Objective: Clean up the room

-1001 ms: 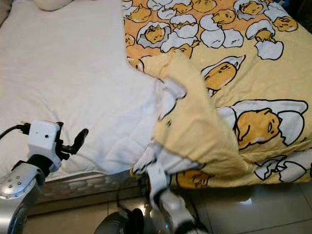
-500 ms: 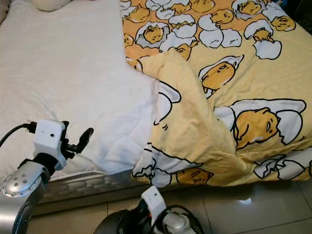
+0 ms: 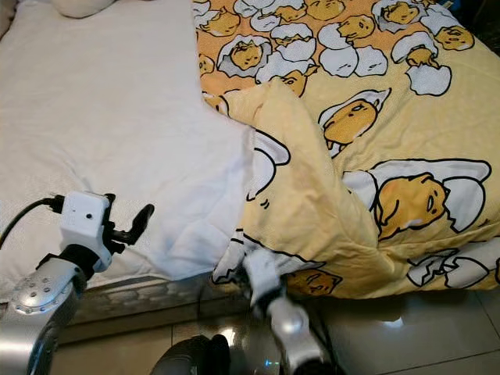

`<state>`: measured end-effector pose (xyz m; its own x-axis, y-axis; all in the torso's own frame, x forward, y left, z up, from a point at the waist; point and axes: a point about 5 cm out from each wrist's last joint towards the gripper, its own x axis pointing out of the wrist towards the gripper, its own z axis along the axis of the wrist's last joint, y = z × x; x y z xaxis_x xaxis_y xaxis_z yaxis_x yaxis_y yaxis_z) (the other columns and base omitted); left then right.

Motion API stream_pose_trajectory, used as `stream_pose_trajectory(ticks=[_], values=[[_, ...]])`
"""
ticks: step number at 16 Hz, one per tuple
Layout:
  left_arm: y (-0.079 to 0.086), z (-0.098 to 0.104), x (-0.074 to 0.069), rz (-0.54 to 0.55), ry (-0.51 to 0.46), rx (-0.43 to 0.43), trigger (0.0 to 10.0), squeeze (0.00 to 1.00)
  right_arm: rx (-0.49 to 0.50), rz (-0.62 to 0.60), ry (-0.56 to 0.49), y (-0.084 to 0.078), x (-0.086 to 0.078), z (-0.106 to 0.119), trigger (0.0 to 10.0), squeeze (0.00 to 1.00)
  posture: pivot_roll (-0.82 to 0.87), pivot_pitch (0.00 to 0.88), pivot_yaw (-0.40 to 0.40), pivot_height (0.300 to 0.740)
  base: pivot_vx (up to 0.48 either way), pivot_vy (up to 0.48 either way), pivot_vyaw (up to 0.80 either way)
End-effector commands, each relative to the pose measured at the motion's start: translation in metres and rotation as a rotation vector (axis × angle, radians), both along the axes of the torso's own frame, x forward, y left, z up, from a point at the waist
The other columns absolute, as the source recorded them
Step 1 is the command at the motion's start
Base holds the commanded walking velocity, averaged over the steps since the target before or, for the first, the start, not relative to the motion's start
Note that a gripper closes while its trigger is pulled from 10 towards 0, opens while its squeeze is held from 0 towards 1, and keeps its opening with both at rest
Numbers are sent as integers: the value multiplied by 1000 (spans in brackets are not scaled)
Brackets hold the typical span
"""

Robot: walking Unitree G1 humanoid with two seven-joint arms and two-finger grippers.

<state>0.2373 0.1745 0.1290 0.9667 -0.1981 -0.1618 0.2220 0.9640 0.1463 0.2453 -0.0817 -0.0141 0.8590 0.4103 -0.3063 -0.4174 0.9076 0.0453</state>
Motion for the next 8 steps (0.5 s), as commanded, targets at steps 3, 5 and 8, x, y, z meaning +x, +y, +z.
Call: stream_pose_trajectory(ticks=[3, 5, 8], values=[[0, -5, -2, 7, 20, 3, 10000, 0, 143, -84, -92, 5, 20, 26, 10000, 0, 75, 159, 128, 740, 0, 0, 0], [0, -7, -4, 9, 23, 2, 10000, 0, 44, -219, -172, -11, 51, 45, 10000, 0, 80, 159, 128, 740, 0, 0, 0], [2, -5, -5, 16, 21, 6, 10000, 0, -64, -338, -159, -36, 68, 50, 10000, 0, 103, 165, 125, 740, 0, 0, 0]])
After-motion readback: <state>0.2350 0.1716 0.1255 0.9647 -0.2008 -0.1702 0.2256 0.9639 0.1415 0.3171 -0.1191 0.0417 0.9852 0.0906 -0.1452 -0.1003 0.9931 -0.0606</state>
